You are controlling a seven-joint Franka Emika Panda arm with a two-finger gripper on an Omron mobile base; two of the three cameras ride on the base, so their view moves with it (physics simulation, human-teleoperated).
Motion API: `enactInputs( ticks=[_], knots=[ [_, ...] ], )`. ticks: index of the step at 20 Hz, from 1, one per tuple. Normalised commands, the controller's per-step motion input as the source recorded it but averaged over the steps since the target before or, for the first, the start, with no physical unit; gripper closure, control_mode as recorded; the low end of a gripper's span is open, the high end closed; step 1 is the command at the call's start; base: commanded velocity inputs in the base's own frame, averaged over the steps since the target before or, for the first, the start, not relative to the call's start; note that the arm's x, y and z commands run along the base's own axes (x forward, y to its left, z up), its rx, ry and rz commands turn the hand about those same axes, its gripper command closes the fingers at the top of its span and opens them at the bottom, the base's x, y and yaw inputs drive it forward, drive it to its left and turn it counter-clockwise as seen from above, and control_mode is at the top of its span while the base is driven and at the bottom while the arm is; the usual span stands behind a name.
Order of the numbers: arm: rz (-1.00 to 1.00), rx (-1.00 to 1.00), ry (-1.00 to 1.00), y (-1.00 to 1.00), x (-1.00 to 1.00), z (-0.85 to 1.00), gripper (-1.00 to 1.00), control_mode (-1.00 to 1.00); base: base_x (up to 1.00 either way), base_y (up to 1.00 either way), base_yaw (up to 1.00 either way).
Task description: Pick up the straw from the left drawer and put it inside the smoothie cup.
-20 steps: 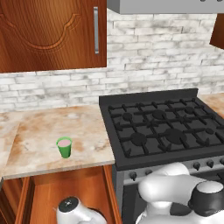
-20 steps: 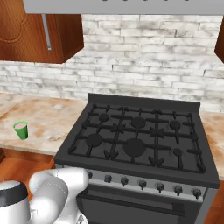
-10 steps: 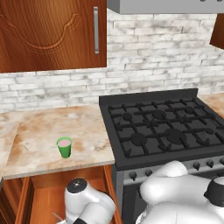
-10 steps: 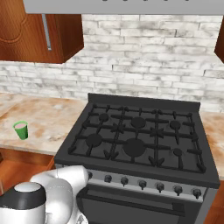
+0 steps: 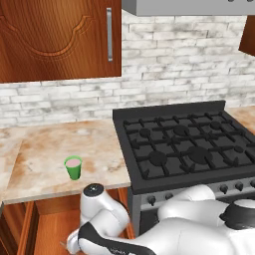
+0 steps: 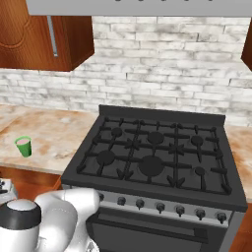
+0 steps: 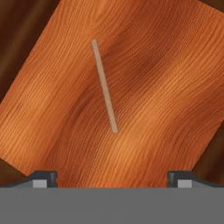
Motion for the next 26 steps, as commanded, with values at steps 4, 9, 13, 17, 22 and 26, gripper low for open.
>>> enactInputs(
  ticks=[4, 9, 13, 17, 22, 26],
  knots=[
    [0.06, 0.0, -0.03, 0.06, 0.29, -0.07, -1.0, -1.0, 0.0, 0.0, 0.0],
    [0.0, 0.0, 0.0, 0.02, 0.24, -0.28, -1.0, -1.0, 0.0, 0.0, 0.0],
    [0.0, 0.0, -0.02, 0.27, 0.16, -0.39, -1.0, -1.0, 0.0, 0.0, 0.0],
    [-0.02, 0.0, -0.03, 0.29, 0.08, -0.39, -1.0, -1.0, 0.0, 0.0, 0.0],
    [-0.02, 0.0, -0.01, 0.37, 0.17, -0.37, -1.0, -1.0, 0.0, 0.0, 0.0],
    [0.0, 0.0, 0.0, 0.28, 0.29, -0.4, -1.0, -1.0, 0.0, 0.0, 0.0]
  ],
)
